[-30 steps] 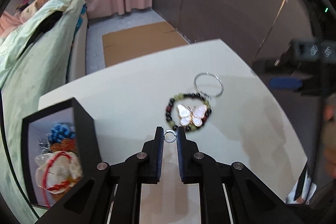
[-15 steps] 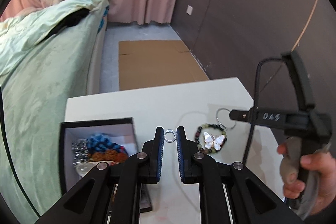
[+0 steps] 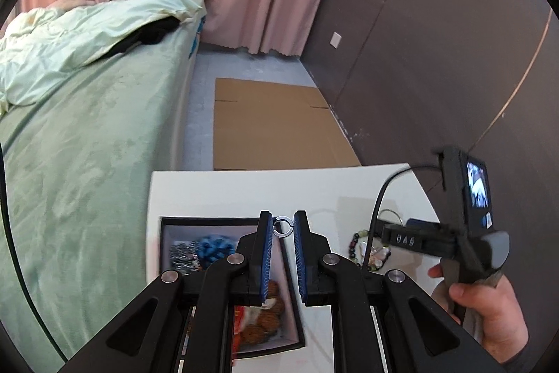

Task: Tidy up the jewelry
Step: 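Carry the silver ring over the black box and open the left tool, then lower the right tool and grasp the silver bangle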

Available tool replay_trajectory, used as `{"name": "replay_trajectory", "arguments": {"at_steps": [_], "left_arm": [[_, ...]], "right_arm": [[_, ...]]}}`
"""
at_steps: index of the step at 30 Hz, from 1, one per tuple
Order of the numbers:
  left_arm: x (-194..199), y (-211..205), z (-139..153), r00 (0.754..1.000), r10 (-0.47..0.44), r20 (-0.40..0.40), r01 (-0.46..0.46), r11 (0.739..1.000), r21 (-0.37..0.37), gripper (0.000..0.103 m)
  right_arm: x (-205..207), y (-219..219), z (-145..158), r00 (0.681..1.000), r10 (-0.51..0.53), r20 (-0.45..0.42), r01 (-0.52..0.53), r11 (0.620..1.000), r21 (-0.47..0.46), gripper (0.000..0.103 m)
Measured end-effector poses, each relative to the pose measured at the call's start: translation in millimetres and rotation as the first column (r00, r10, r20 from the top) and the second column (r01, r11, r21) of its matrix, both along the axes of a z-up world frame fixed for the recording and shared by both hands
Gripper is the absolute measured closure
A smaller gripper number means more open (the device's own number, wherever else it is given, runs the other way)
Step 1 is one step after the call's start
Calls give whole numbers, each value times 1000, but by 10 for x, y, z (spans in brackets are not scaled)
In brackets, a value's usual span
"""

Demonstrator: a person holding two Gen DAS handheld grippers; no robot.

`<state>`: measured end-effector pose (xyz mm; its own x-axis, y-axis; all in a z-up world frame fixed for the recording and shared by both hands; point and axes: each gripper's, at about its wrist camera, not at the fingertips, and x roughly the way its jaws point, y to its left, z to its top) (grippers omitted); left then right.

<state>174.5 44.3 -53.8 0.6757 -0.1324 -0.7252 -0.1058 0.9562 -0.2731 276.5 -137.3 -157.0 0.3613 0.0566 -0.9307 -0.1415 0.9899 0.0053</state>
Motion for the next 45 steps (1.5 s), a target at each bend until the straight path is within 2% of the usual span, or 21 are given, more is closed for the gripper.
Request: {"name": "replay_trajectory", "arguments": {"at_steps": [1,4,11,12,13,21,22,23,25,26,27,28,31,33,39,45], "left_arm": [[1,50,1,1000,5,-3,-5,1000,-7,90],[-17,174,-13,1000,26,-18,-26,999,-23,90],[-87,288,-41,998,45,-45,-46,999,-28,90],[-95,305,-47,998,47,-50,-49,998,-33,90],[-95,334,-60,997,50,-54,-52,998,-40,90],[-201,322,-118,995,32,-93,-40,996,-84,89],[-210,326,-134,994,30,-102,-40,994,-99,86],[-218,332,-158,993,27,-113,-40,993,-114,82],[-250,350,-181,993,30,-118,-45,991,-125,50],[-274,354,-174,993,35,-110,-49,991,-126,44],[-301,363,-157,994,42,-101,-54,991,-123,37],[-327,372,-136,994,45,-95,-56,991,-119,35],[-415,418,-88,996,46,-82,-56,990,-131,33],[-446,434,-84,995,56,-85,-67,989,-135,30],[-581,446,-41,994,72,-79,-81,988,-129,30],[-731,418,11,996,65,-63,-71,993,-96,30]], "right_arm": [[-11,28,1,1000,12,2,-12,1000,-26,35],[-51,55,51,1000,28,4,-28,999,-26,54],[-108,-69,106,1000,14,3,-14,999,29,56],[-118,-92,134,1000,13,8,-13,999,40,84],[-127,-127,149,1000,4,-5,-4,999,47,99],[-230,-306,186,1000,-27,-9,28,988,151,99],[-236,-346,185,999,-36,-14,38,987,157,99],[-226,-341,186,999,-38,-23,41,987,156,98],[-308,-420,159,998,-30,-62,41,981,188,87],[-357,-445,162,998,-22,-65,35,978,205,82],[-418,-459,167,998,-8,-68,22,978,206,70],[-469,-462,177,997,13,-72,2,979,205,60],[-629,-485,228,992,88,-87,-61,961,268,58],[-731,-486,235,988,122,-95,-92,956,278,57],[-1034,-336,227,971,219,-97,-191,953,236,57],[-1325,-241,250,965,250,-82,-227,949,219,57]]}}
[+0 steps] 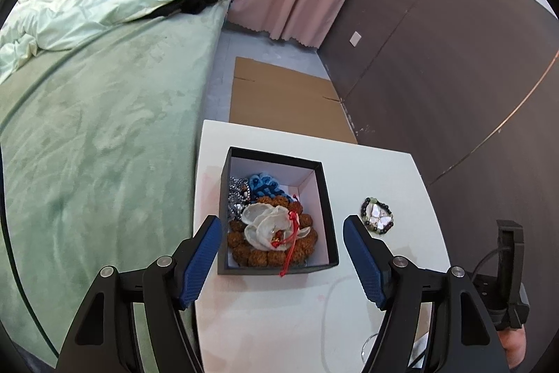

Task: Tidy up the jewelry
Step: 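Lower the right tool and grasp the silver bangle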

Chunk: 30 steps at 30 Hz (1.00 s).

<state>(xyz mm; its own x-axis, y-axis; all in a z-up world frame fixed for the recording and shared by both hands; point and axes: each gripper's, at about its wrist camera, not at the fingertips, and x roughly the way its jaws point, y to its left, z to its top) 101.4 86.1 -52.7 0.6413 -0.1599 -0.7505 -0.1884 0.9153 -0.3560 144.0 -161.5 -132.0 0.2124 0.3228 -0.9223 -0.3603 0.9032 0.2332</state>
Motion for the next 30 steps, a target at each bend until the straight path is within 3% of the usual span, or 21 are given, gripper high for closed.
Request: {"name": "replay_trajectory", "arguments": {"at_steps": [9,15,17,19,22,30], "left_arm": [[-220,51,53,1000,-2,11,2,999,35,30],[-309,100,59,1000,9,15,-10,1000,18,30],[-333,97,68,1000,12,17,-12,1000,18,30],[-346,97,79,1000,12,21,-12,1000,21,30],[-363,112,89,1000,14,25,-14,1000,20,30],[-366,128,96,1000,16,26,-16,1000,17,30]], "right_arm": [[-531,157,-144,991,133,-10,-134,988,-76,58],[-636,329,-257,980,197,-10,-196,968,-154,64],[-690,391,-276,975,222,9,-216,958,-190,70],[-744,456,-287,966,255,26,-244,946,-212,95],[-814,531,-294,954,296,52,-273,926,-259,99],[-568,273,-54,975,200,94,-187,974,-129,99]]}}
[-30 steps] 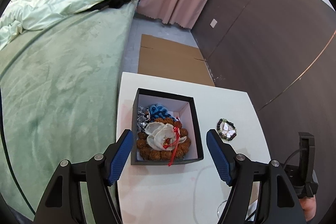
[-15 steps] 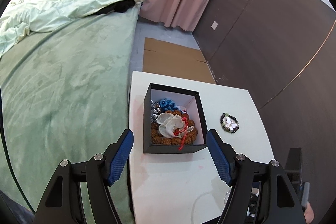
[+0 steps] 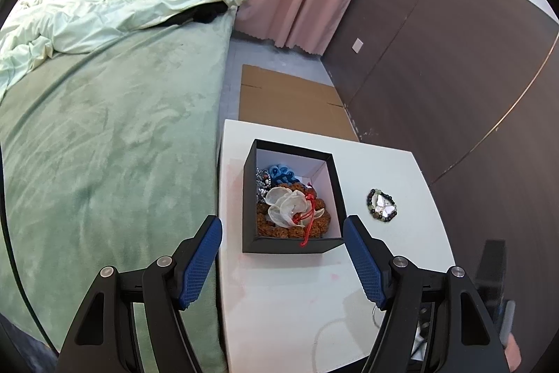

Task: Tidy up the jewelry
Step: 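Lower the right tool and grasp the silver bangle, then carry the silver bangle over the black box and open the right tool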

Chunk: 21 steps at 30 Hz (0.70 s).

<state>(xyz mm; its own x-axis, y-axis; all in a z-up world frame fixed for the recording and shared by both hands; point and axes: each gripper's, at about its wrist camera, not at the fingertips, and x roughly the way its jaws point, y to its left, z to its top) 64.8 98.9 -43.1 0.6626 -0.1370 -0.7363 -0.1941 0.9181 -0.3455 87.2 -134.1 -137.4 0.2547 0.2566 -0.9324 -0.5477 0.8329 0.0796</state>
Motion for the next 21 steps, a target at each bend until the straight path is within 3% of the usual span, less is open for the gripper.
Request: {"name": "replay_trajectory", "arguments": {"at_steps": [6,12,21], "left_arm": [[16,41,9,1000,15,7,-15,1000,-17,30],[66,122,34,999,37,15,-36,999,-28,30],[137,270,36,997,74,18,-72,995,-63,30]], "right_arm": [[148,-112,274,998,-58,23,55,991,125,100],[206,91,593,994,-89,68,71,969,238,100],[334,484,912,988,-116,99,62,899,433,100]]}}
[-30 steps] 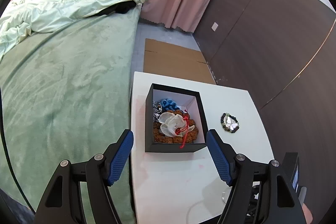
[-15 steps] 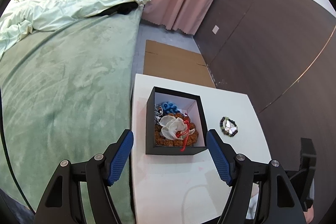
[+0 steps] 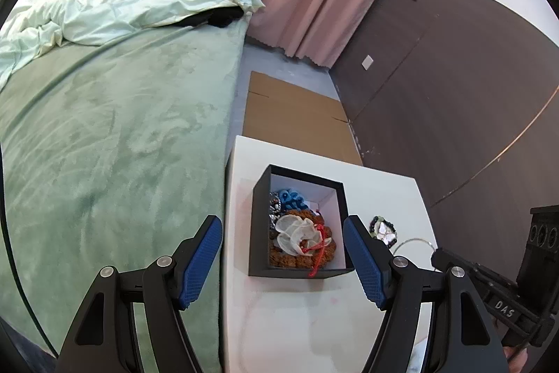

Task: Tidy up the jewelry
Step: 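Carry the silver bangle over the black box and open the right tool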

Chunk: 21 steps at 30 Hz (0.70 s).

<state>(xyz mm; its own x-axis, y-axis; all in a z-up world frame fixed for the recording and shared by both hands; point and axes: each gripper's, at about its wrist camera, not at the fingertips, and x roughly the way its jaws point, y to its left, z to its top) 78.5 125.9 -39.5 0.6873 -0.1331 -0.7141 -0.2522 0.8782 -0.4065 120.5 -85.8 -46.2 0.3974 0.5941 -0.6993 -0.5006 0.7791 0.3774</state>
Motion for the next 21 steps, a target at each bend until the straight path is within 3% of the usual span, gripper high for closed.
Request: {"name": "replay_trajectory", "arguments": {"at_steps": [10,11,13,18,21], "left_arm": [[8,155,-31,999,48,1,-48,998,-36,30],[11,152,-36,999,47,-2,-47,998,-34,30],[10,139,-39,999,41,-4,-42,999,-29,30],[3,79,-36,1000,26,-5,-26,1000,-10,30],[17,14,-46,1000,13,-8,-13,1000,-10,30]], "right_arm": [[231,519,-124,998,44,-33,-38,986,163,99],[275,577,-197,998,43,-47,-37,992,124,95],[358,628,-386,991,42,-130,-35,998,50,60],[363,332,-370,990,-24,-138,35,997,72,59],[331,85,-262,992,-75,-102,84,993,87,44]]}}
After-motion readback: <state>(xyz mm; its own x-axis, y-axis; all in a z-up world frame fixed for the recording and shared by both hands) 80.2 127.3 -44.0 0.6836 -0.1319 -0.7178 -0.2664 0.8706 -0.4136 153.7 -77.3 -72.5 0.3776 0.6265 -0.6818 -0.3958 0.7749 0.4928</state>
